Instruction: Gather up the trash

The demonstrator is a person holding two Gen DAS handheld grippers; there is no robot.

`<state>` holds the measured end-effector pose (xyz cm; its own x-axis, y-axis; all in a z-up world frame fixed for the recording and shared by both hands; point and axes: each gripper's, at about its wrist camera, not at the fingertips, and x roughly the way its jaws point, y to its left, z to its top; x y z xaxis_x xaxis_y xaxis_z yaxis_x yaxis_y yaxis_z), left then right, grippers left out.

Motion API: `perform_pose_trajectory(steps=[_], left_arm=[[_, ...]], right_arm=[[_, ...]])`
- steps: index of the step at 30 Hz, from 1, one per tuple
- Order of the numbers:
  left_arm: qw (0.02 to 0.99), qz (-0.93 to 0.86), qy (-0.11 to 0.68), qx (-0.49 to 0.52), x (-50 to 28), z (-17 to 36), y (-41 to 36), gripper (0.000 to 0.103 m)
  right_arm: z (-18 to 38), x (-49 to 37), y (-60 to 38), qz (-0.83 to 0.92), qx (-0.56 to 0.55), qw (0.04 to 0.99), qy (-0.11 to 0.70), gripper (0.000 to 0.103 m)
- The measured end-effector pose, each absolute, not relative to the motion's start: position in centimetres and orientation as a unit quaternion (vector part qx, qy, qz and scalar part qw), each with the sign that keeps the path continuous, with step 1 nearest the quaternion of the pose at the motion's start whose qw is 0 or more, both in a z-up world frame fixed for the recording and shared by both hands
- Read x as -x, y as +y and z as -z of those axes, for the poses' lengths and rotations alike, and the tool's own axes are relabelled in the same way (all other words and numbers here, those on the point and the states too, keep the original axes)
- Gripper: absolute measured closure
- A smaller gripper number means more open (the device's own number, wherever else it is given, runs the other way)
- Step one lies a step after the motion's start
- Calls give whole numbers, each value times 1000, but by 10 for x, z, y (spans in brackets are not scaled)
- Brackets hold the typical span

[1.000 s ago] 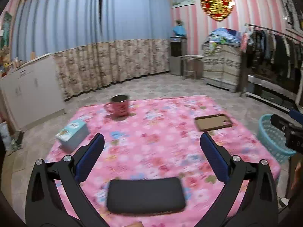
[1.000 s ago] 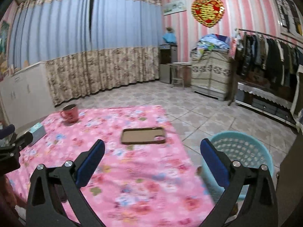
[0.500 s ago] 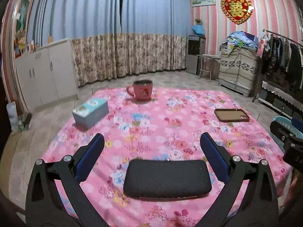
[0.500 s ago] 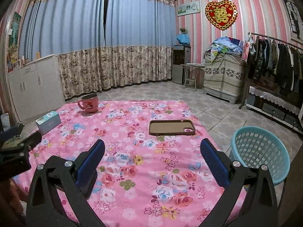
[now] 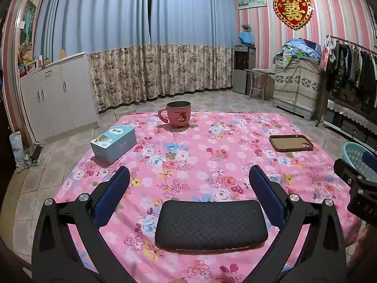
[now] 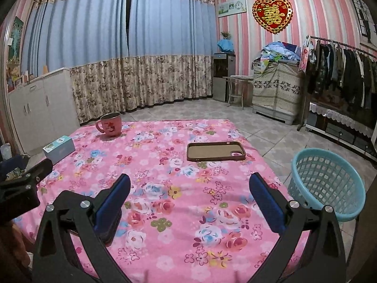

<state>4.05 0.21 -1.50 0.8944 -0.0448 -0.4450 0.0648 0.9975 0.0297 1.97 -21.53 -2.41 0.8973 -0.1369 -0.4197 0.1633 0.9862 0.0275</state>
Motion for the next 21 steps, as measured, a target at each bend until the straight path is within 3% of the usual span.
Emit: perform_pose_trajectory(steps=[21], left_arm=[[973,24,226,-32,-40,16,1,5]], right_arm=[[21,-14,-200,73,4,978,193,5]])
